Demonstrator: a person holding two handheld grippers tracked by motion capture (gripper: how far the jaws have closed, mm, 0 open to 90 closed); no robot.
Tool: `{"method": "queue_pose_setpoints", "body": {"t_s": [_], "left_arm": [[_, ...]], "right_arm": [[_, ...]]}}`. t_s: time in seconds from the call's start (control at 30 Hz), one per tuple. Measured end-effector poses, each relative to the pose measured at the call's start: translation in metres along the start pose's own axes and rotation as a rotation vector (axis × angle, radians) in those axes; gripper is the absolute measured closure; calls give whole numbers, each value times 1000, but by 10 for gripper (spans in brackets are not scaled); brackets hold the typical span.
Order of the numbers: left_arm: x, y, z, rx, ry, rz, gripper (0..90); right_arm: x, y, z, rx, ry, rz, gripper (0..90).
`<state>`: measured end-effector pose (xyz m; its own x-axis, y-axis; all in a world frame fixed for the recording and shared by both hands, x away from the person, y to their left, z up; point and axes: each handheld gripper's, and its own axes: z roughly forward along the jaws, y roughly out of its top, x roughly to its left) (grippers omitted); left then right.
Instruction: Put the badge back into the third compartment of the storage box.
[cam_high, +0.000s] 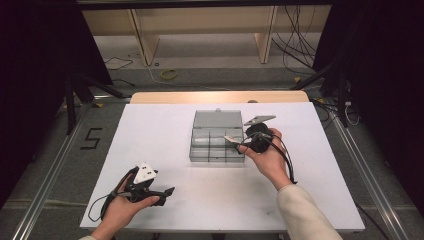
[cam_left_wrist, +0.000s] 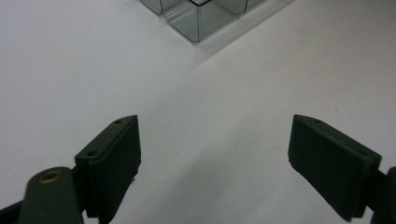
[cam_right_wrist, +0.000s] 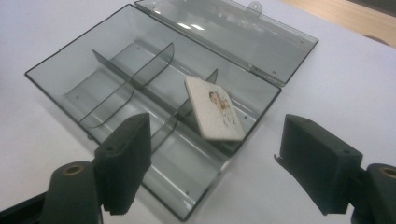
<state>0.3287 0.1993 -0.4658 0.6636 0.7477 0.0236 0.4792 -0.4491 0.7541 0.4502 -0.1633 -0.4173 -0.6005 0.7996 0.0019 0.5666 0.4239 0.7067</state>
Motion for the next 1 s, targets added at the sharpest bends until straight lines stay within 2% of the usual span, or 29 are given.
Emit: {"method": "queue_pose_setpoints", "body": {"t_s": [0.37, 1.0], "left_arm": [[-1, 0, 0, 6, -1, -3, 166], [0, 0, 0, 6, 3, -7, 166]], "right_arm": [[-8, -19, -17, 3, 8, -4, 220], [-19, -49, -42, -32, 17, 16, 187]]}}
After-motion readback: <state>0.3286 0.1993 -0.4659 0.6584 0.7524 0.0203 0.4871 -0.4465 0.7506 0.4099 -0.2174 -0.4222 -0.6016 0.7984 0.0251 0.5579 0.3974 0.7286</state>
